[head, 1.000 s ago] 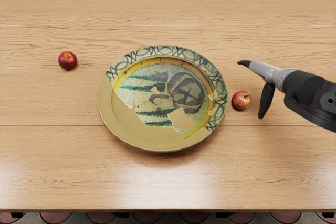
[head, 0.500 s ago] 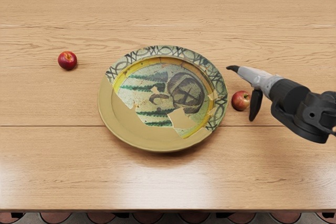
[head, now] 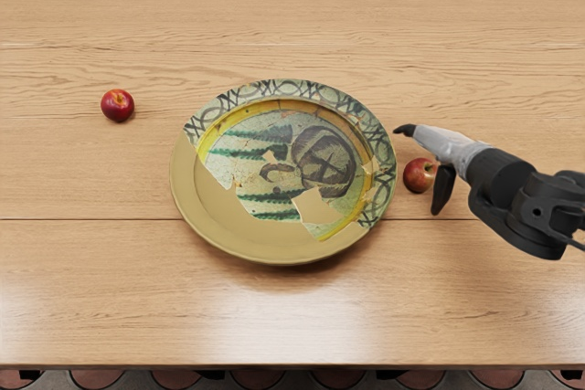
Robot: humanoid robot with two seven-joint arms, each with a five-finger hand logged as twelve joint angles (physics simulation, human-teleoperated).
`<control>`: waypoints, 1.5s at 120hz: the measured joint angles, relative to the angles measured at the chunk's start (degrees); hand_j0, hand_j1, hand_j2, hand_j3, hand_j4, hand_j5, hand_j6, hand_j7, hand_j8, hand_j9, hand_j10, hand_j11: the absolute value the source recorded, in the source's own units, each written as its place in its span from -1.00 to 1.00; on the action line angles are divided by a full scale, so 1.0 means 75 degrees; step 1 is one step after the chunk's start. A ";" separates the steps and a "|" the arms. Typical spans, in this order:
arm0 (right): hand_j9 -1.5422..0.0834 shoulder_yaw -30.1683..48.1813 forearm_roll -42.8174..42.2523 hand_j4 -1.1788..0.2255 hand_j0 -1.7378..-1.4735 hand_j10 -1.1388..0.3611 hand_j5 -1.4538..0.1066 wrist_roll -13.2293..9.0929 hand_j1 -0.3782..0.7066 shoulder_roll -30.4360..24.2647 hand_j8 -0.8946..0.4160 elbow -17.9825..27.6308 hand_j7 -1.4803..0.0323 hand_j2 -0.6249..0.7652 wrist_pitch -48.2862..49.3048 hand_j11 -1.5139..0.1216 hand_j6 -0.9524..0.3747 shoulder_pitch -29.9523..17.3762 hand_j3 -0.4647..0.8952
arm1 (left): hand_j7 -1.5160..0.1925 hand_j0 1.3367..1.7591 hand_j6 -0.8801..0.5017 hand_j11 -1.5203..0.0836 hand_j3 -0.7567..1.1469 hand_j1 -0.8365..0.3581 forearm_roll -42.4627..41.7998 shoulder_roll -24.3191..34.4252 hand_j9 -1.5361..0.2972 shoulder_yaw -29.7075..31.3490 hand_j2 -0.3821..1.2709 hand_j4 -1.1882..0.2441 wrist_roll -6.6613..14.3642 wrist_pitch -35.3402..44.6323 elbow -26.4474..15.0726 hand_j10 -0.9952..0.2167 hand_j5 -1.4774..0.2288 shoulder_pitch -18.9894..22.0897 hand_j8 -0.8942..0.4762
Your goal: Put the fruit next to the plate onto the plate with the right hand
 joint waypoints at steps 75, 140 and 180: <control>0.49 0.0018 -0.0237 0.31 -0.40 0.18 0.44 0.0000 -0.39 0.0061 -0.03 -0.0123 0.52 -0.17 -0.0355 0.45 0.04 -0.0290 -0.32 | 0.76 0.52 0.26 0.88 -0.21 0.97 0.0000 0.0000 0.66 0.0001 -0.54 0.65 0.0000 0.0001 0.0000 0.63 0.72 0.0000 0.29; 0.32 0.0019 -0.0224 0.16 -0.40 0.03 0.26 0.0000 -0.16 0.0084 -0.19 -0.0230 0.34 -0.20 -0.0509 0.28 -0.12 -0.0360 -0.32 | 0.76 0.52 0.26 0.88 -0.21 0.97 0.0000 0.0000 0.66 0.0000 -0.54 0.65 0.0000 0.0000 0.0000 0.63 0.72 0.0000 0.29; 0.28 0.0019 -0.0242 0.13 -0.40 0.00 0.22 0.0000 -0.10 0.0240 -0.23 -0.0379 0.30 -0.21 -0.0629 0.24 -0.15 -0.0448 -0.32 | 0.76 0.52 0.26 0.88 -0.21 0.97 0.0000 0.0000 0.66 -0.0001 -0.54 0.65 0.0000 -0.0001 0.0000 0.63 0.72 0.0000 0.29</control>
